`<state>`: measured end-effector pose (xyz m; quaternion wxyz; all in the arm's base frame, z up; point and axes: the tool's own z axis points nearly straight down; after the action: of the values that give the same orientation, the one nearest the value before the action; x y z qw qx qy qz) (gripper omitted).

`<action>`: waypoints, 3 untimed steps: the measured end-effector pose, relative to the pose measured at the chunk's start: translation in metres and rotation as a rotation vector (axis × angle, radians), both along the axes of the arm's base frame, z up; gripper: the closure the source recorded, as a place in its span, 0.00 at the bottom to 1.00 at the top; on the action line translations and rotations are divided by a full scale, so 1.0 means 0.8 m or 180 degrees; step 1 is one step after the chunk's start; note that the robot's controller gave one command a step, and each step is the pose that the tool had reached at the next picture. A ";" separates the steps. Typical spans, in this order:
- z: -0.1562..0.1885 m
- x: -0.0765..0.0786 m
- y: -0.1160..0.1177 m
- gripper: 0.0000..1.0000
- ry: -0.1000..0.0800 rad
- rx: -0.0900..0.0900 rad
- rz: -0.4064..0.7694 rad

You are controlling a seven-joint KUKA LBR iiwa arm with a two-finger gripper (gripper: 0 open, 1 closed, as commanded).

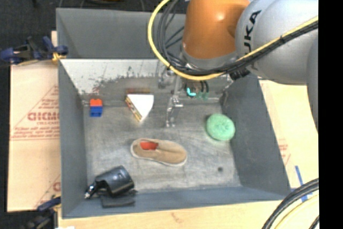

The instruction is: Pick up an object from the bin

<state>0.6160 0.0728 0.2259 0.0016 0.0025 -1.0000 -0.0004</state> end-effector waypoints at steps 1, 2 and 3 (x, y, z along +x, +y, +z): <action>0.006 0.002 0.000 0.00 -0.0025 0.0002 -0.0003; 0.005 0.002 0.000 0.00 -0.0025 0.0002 -0.0002; -0.003 0.015 0.001 0.00 0.0024 -0.0007 0.0110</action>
Offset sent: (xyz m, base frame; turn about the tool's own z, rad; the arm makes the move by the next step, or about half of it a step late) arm -0.0088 0.0145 -0.1245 -0.1885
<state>0.6283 0.0739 0.2238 0.0054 0.0197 -0.9998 0.0007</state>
